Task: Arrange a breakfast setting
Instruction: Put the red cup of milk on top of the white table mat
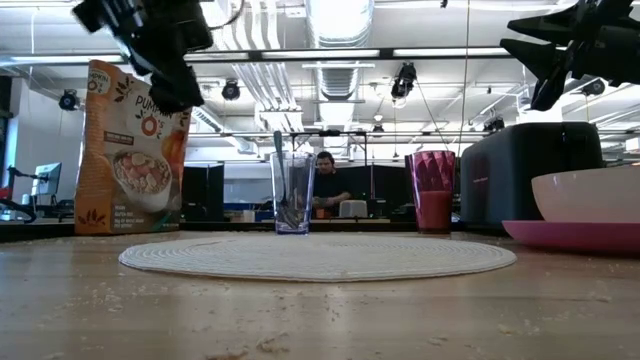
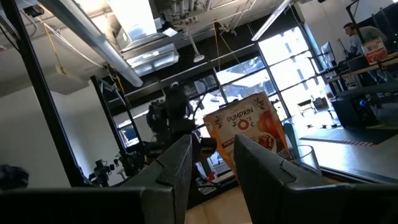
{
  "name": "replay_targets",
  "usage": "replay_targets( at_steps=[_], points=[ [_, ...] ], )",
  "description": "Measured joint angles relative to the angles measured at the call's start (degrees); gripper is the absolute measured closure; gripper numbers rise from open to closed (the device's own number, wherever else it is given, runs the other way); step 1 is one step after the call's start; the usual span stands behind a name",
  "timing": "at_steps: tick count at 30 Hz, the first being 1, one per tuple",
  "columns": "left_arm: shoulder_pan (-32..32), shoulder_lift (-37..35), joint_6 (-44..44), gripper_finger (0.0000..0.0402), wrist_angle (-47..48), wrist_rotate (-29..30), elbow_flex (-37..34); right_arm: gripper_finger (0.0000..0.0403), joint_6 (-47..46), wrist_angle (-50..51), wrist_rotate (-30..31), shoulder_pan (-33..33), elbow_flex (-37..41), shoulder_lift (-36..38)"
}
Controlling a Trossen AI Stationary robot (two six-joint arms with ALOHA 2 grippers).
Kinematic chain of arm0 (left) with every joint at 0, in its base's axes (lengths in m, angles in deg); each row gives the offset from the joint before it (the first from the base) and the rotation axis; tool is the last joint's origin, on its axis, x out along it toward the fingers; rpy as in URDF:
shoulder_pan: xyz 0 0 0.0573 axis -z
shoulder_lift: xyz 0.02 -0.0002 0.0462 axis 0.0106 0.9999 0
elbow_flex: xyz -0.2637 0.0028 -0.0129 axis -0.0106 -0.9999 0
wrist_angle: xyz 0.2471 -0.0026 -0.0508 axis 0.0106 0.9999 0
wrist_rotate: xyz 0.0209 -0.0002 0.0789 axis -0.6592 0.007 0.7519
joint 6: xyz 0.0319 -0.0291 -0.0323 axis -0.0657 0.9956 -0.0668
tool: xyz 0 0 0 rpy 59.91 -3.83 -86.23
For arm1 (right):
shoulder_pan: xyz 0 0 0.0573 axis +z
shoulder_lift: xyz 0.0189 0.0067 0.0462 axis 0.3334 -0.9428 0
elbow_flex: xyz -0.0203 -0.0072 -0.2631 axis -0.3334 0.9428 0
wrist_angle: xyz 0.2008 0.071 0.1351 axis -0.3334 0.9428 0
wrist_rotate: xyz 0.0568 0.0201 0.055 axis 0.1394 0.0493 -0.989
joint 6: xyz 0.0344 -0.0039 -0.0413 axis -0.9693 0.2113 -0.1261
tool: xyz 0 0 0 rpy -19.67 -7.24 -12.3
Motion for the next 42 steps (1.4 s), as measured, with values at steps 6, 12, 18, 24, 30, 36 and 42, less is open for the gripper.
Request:
replay_targets(
  at_steps=[6,12,18,24,30,36,42],
  points=[
    [4.12,-6.31,0.36,0.0294,-25.11,7.64,-13.60,0.0291,0.00,0.01,0.00,0.02,0.00,0.00],
    [4.03,-5.97,-0.86,0.0294,-47.08,8.57,-21.21,0.0291,-0.04,0.51,-0.02,0.02,-0.01,0.00],
    [1.99,-4.48,0.70,0.0294,-49.16,9.09,-21.65,0.0291,5.49,1.29,-0.03,0.02,0.00,0.00],
    [-1.40,-4.49,1.16,0.0294,-48.28,5.17,-21.12,0.0291,8.83,0.87,4.66,0.00,-0.02,0.00],
    [-1.45,-4.50,2.25,0.0294,-47.21,4.86,-21.12,0.0291,10.12,-0.10,6.57,0.02,0.00,0.00],
    [-2.97,-4.44,-1.42,0.0294,-47.87,4.88,-20.74,0.0291,6.78,-0.39,3.45,0.02,-0.01,-0.80],
    [-5.04,-4.46,-4.08,0.0294,-49.21,4.88,-20.68,0.0291,3.01,-7.99,-0.04,0.02,-0.02,-0.94]
  ],
)
